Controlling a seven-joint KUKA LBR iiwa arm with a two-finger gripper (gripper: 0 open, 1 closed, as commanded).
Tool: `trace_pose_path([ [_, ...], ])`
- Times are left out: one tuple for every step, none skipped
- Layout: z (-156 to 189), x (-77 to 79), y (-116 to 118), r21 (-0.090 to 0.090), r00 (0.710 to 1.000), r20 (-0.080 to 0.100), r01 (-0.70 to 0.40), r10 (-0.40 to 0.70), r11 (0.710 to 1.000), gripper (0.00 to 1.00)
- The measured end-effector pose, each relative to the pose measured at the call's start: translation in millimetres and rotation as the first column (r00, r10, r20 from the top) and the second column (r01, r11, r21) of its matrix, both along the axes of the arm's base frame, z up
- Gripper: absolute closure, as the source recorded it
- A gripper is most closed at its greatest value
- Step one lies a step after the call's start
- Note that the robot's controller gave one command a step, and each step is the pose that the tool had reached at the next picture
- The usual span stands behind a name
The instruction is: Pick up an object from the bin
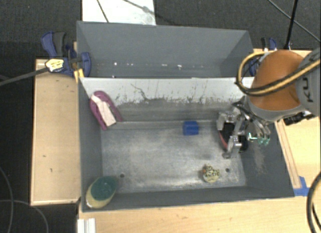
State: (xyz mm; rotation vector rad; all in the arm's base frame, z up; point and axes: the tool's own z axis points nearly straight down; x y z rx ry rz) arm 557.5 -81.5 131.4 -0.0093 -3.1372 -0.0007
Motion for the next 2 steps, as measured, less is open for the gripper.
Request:
trace_pose_path([
  [-59,0.3,-59,0.009,0.998,0.017,0.062,-0.062,0.998,0.00],
  [-30,-11.4,-61,0.001,0.988,0.010,0.157,-0.157,0.988,0.00],
])
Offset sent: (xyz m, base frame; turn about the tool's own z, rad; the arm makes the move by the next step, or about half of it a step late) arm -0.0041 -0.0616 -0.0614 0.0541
